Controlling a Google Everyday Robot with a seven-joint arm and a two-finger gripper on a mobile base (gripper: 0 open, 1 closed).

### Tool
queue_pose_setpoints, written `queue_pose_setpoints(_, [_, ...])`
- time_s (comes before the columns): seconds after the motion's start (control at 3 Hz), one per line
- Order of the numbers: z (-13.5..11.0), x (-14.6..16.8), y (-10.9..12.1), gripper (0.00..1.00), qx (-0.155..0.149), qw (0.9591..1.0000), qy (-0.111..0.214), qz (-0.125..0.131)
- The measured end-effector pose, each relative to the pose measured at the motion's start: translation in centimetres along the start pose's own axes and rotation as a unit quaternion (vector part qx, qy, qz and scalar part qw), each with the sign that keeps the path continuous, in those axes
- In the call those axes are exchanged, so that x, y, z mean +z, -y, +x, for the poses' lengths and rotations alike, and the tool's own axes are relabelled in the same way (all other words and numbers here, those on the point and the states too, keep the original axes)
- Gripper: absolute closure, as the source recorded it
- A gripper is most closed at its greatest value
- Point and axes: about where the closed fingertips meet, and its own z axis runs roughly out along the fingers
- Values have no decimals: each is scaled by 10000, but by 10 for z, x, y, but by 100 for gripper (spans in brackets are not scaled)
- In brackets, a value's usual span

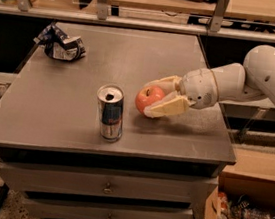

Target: Move apple near redbull can

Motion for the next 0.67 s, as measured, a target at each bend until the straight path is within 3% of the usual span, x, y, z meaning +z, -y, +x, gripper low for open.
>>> queue_pose_setpoints(0.33, [-1, 3, 0, 0, -6, 10000, 1, -24])
queue_pose_setpoints(0.67, [-1, 3, 0, 0, -6, 10000, 1, -24])
